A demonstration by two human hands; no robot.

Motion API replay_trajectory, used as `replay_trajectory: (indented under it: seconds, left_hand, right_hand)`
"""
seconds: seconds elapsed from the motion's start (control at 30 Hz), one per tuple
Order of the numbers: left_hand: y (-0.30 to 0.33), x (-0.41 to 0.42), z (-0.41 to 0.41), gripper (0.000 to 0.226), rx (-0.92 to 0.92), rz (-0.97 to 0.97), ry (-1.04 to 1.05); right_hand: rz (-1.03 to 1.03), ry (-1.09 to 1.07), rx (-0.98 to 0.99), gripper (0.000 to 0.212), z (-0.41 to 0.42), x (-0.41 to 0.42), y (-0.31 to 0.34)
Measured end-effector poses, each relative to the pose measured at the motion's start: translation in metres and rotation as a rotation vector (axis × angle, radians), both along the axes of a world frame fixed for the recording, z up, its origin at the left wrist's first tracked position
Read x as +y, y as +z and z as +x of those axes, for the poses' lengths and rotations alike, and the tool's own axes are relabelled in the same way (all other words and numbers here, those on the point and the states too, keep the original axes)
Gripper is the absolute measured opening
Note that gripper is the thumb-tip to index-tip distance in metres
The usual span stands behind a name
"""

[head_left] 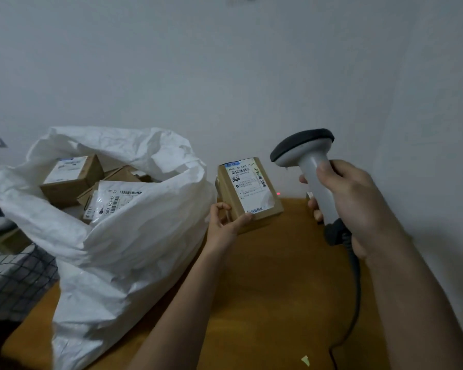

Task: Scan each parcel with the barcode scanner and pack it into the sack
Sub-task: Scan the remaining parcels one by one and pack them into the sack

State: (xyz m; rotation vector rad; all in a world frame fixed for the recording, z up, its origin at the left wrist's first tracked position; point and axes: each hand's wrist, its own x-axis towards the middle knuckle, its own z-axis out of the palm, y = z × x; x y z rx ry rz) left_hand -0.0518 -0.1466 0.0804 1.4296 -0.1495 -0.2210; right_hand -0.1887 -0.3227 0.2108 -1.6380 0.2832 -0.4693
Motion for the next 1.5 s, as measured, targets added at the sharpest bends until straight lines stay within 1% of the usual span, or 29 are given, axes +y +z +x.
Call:
replay_trajectory:
  seconds: [0.3,0.4,0.53,0.6,0.7,0.8,0.87,0.97,1.07,1.13,1.17,1.2,1.23,1.27,1.3,1.33,1.37,1.4,1.43,1.5]
  left_hand:
    - [0.014,0.012,-0.011,0.043,-0.003,0.003,0.014]
    - [0.018,0.016,-0.014,0.048,-0.001,-0.002,0.015]
    - [0.026,0.013,-0.017,0.063,-0.007,0.008,-0.004]
    - [0.029,0.008,-0.018,0.064,-0.003,0.017,-0.001]
    - [0.035,0.001,-0.024,0.054,-0.029,0.018,0.003]
    - [0.05,-0.001,-0.027,0.044,-0.13,0.009,0.038]
    - [0.064,0.002,-0.025,0.039,-0.234,-0.036,0.096]
    - [0.09,0.013,-0.022,0.035,-0.346,-0.093,0.301]
    - [0.116,0.031,-0.013,0.041,-0.353,-0.192,0.546]
    - [0.131,0.047,-0.004,0.05,-0.313,-0.234,0.672]
    - [0.138,0.055,0.002,0.061,-0.272,-0.193,0.716]
    - [0.143,0.062,0.006,0.076,-0.222,-0.097,0.743]
    - [0.145,0.068,0.008,0.093,-0.173,0.035,0.747]
    - [0.144,0.072,0.008,0.105,-0.157,0.187,0.742]
    - [0.14,0.074,0.006,0.109,-0.191,0.342,0.743]
    - [0.134,0.075,0.003,0.106,-0.271,0.482,0.751]
    - [0.126,0.075,0.0,0.096,-0.37,0.6,0.753]
    - [0.118,0.075,-0.002,0.081,-0.452,0.705,0.741]
    - [0.11,0.075,-0.004,0.066,-0.501,0.807,0.724]
    - [0.098,0.074,-0.007,0.046,-0.533,1.002,0.717]
  right_hand:
    - [-0.113,0.05,-0.068,0.028,-0.035,0.021,0.044]
    - [-0.121,0.049,-0.085,0.029,-0.039,0.027,0.05]
    - [-0.13,0.032,-0.095,0.029,-0.043,0.029,0.056]
    - [-0.142,0.02,-0.099,0.029,-0.045,0.028,0.056]
    - [-0.133,-0.005,-0.111,0.03,-0.045,0.027,0.056]
    - [-0.094,-0.027,-0.113,0.03,-0.04,0.026,0.055]
    - [-0.055,-0.032,-0.117,0.029,-0.035,0.026,0.052]
    - [-0.03,-0.026,-0.1,0.028,-0.027,0.029,0.047]
    - [-0.012,0.017,-0.071,0.029,-0.018,0.036,0.039]
    - [-0.019,0.046,-0.05,0.029,-0.012,0.04,0.034]
    - [-0.027,0.058,-0.039,0.028,-0.009,0.043,0.032]
    - [-0.032,0.07,-0.03,0.028,-0.007,0.045,0.029]
    - [-0.034,0.081,-0.022,0.027,-0.004,0.047,0.027]
    - [-0.033,0.09,-0.013,0.027,-0.002,0.049,0.026]
    - [-0.031,0.097,-0.005,0.026,0.0,0.051,0.024]
    - [-0.028,0.101,0.003,0.026,0.002,0.052,0.023]
    - [-0.023,0.102,0.008,0.025,0.003,0.053,0.022]
    - [-0.016,0.102,0.01,0.026,0.005,0.054,0.021]
    - [-0.012,0.102,0.01,0.026,0.006,0.054,0.019]
    - [-0.014,0.1,0.015,0.027,0.008,0.054,0.017]
